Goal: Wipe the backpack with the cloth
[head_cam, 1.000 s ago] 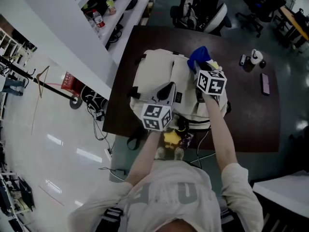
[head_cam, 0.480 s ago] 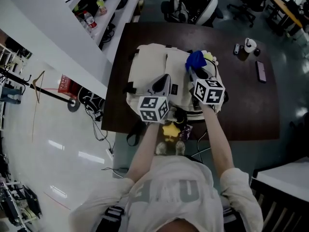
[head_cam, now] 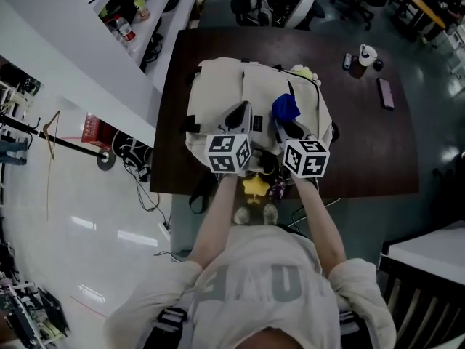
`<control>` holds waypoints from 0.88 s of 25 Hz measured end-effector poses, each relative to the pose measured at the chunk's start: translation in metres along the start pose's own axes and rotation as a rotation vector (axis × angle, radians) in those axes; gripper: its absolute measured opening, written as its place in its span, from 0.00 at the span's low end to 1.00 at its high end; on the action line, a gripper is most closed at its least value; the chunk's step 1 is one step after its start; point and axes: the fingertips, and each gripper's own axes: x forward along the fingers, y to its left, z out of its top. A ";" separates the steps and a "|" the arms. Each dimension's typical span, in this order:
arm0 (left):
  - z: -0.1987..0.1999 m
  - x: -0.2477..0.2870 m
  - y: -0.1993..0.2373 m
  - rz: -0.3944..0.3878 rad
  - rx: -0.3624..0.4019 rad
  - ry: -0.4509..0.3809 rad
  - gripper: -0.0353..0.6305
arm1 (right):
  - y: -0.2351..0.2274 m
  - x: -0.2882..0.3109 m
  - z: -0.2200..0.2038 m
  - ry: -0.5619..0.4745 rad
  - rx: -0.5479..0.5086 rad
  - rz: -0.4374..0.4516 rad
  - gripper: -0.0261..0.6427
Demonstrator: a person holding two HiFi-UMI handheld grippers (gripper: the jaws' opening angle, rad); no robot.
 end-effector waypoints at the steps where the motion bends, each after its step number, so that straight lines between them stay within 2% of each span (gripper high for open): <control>1: -0.001 0.000 0.000 -0.002 0.000 0.002 0.05 | 0.005 -0.002 -0.006 0.005 0.006 0.005 0.10; 7: 0.000 -0.001 -0.002 -0.011 -0.001 0.006 0.05 | 0.032 -0.014 -0.026 0.033 -0.004 0.036 0.10; 17: -0.001 0.000 -0.003 -0.023 0.017 0.010 0.05 | 0.047 -0.043 -0.045 0.036 0.049 0.038 0.10; 22: -0.003 0.001 -0.005 -0.024 0.026 0.017 0.05 | 0.030 -0.055 -0.030 -0.011 0.056 -0.005 0.10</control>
